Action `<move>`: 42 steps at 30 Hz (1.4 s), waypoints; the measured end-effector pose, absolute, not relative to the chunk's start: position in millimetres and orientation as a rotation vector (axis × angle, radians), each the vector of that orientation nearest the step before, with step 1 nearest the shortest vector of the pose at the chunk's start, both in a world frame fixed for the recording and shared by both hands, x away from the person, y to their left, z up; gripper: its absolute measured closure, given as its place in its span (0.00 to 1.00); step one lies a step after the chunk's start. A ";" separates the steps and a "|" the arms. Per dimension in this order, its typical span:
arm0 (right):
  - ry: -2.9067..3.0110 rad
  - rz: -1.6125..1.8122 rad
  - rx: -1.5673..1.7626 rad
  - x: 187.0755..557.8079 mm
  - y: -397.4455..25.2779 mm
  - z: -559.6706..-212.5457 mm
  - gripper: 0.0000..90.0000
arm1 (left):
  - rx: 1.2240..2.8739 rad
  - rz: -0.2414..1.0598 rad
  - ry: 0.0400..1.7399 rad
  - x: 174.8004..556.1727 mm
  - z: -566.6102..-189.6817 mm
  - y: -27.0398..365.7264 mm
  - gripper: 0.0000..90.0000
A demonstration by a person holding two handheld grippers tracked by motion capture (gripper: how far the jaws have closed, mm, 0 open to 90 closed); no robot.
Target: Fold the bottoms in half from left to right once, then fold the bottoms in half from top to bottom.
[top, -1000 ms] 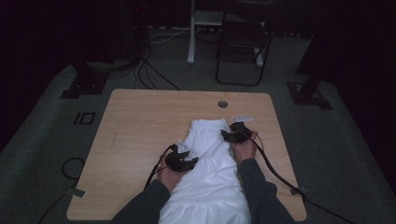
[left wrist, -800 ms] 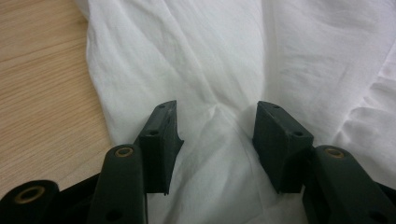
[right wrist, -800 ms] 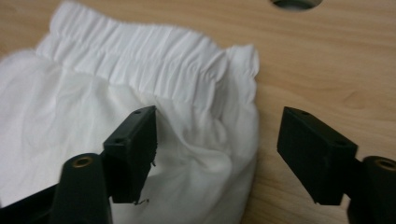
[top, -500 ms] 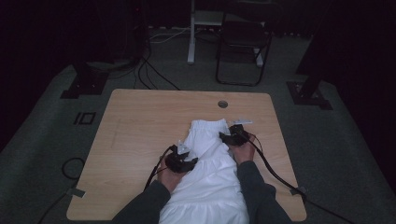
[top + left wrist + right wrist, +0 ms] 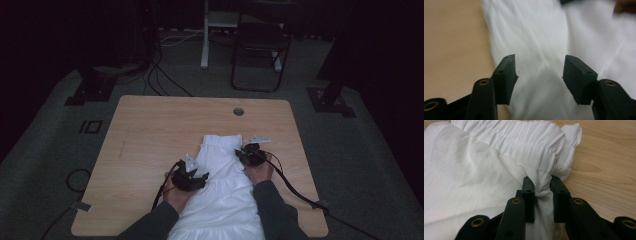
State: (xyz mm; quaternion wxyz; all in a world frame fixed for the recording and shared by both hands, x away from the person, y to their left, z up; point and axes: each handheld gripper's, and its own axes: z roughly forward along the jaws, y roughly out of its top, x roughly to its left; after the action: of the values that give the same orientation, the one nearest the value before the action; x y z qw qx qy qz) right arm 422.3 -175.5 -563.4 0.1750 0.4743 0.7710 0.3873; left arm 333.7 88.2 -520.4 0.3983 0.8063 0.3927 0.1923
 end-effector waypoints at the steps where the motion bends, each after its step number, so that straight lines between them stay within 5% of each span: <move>1: 2.184 1.099 1.345 422.3 -175.4 -563.5 0.85 | 2.035 0.482 0.974 340.7 -512.9 87.9 0.44; 11: 2.178 1.136 1.353 424.8 -175.4 -565.1 0.85 | 2.065 0.424 1.061 418.6 -533.7 70.8 0.32; 30: 2.181 1.118 1.345 427.0 -171.9 -564.3 0.84 | 2.092 0.481 1.151 432.7 -558.3 72.5 0.26; 36: 2.203 1.119 1.403 437.9 -177.8 -558.5 0.51 | 2.096 0.494 1.124 432.3 -559.9 72.1 0.26; 42: 2.204 1.096 1.396 443.5 -174.5 -559.7 0.41 | 2.090 0.499 1.123 432.5 -560.3 71.5 0.27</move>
State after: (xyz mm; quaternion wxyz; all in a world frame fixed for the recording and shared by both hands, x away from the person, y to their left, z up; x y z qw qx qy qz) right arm 443.5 -174.5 -559.7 0.1553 0.4872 0.7695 0.3826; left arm 432.5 71.5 -560.3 0.3509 0.8071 0.4339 0.1926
